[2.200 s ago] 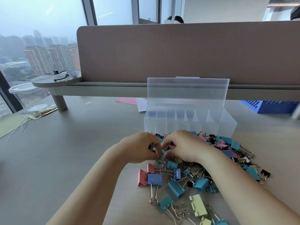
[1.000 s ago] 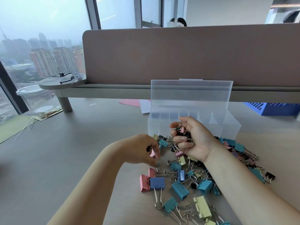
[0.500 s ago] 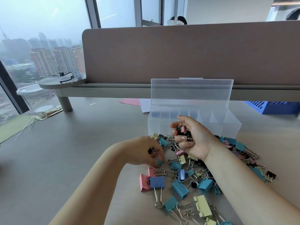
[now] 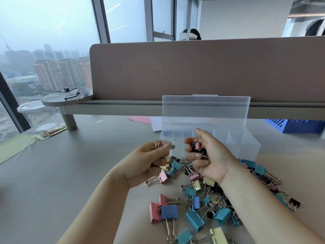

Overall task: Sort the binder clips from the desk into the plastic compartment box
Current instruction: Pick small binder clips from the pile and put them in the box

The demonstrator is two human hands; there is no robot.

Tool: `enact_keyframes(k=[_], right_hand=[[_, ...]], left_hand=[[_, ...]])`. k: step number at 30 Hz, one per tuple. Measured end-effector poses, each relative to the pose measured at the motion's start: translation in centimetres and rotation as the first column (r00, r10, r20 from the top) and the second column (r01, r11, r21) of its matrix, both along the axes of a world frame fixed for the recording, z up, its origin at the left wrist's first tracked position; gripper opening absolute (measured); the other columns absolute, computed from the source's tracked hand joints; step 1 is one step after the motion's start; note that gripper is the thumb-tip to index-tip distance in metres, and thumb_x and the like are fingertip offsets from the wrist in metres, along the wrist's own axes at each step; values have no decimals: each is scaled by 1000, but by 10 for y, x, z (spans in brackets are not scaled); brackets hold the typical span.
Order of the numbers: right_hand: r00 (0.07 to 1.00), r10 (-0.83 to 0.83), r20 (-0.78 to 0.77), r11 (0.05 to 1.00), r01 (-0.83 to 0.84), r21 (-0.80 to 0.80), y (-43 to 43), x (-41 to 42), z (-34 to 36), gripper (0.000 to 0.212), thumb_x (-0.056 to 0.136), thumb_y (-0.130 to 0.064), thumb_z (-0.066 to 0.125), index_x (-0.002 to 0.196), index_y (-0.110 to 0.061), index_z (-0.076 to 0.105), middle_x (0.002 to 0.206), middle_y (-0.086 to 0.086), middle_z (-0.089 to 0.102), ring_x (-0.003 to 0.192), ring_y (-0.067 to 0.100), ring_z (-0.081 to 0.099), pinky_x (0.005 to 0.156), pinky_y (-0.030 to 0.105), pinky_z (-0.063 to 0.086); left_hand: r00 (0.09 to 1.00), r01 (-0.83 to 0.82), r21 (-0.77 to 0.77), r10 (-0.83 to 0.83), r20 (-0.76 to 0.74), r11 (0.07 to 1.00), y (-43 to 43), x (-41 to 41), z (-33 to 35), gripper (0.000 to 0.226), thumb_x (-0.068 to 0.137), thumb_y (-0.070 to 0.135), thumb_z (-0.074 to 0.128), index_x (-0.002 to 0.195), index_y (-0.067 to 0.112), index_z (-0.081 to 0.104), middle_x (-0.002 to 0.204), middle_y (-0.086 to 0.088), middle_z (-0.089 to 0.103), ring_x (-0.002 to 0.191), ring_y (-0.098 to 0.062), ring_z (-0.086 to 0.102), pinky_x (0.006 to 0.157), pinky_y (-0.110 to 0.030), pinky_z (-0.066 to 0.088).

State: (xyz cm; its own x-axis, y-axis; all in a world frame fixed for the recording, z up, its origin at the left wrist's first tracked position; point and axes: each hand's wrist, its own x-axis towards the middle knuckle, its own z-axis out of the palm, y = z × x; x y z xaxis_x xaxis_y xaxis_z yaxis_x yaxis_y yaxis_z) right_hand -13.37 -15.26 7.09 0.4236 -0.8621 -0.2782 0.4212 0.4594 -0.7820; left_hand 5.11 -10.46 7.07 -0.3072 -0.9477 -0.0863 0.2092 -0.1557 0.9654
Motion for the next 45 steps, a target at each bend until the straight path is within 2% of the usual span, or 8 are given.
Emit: enact_keyframes(k=[4,11,15,19,28,39,42,45], right_hand=[[985,-125,118,991,118,64,-8,0,12,36,97,-37,45,80,-7,56,62,5,48,36,6,35,28,11,20],[919,-364,149,927,342,151,-51,26,23,35,99,-33,42,80,-5,50,69,7,46,48,12,41,33,14,34],[880,-449,154,888,421,183,-67,44,26,33,98,-34,45,86,-4,49,79,10,47,62,19,50,48,22,52],[865,-482,138,872,458,174,-76,56,24,33,96,-37,46,90,-5,48,81,10,46,65,21,47,65,30,48],[883,-467,-50,878,470,88,-80,64,19,35,89,-46,50,87,-12,58,91,4,60,79,20,50,74,30,41],[921,-360,-152,930,368,24,-78,62,27,50,91,-58,42,86,-13,63,93,1,65,97,18,57,94,40,31],[938,-297,-178,953,304,13,-80,60,26,66,89,-67,35,101,-10,65,114,4,63,109,20,54,94,40,32],[958,-197,-208,980,195,-26,-80,57,29,83,85,-76,25,126,-12,58,139,2,51,138,20,33,113,49,14]], left_hand=[[895,-37,207,124,-427,978,-16,-4,16,11,80,20,60,77,13,51,66,4,44,46,-1,35,32,-7,23],[750,-127,399,351,-560,908,-74,-17,39,16,90,14,45,75,10,44,68,-3,41,49,-10,44,36,-14,41],[730,-268,418,466,-500,868,-94,-24,41,18,94,13,37,79,6,43,79,-12,46,66,-20,49,54,-24,55],[761,-356,378,500,-414,855,-103,-26,44,20,93,17,40,79,7,49,77,-10,47,71,-21,50,75,-31,51],[794,-598,160,608,-14,785,-113,-37,39,14,88,18,47,83,15,60,84,1,54,74,-16,48,64,-25,36],[806,-586,37,576,137,810,-106,-44,42,43,99,38,29,96,15,65,115,-2,64,104,-19,50,88,-34,30],[812,-573,60,557,171,817,-107,-43,42,55,99,48,23,99,15,66,120,-4,62,121,-23,46,95,-42,27],[818,-563,66,544,189,824,-107,-42,43,68,97,58,16,113,13,65,131,-5,57,132,-25,39,107,-50,21]])
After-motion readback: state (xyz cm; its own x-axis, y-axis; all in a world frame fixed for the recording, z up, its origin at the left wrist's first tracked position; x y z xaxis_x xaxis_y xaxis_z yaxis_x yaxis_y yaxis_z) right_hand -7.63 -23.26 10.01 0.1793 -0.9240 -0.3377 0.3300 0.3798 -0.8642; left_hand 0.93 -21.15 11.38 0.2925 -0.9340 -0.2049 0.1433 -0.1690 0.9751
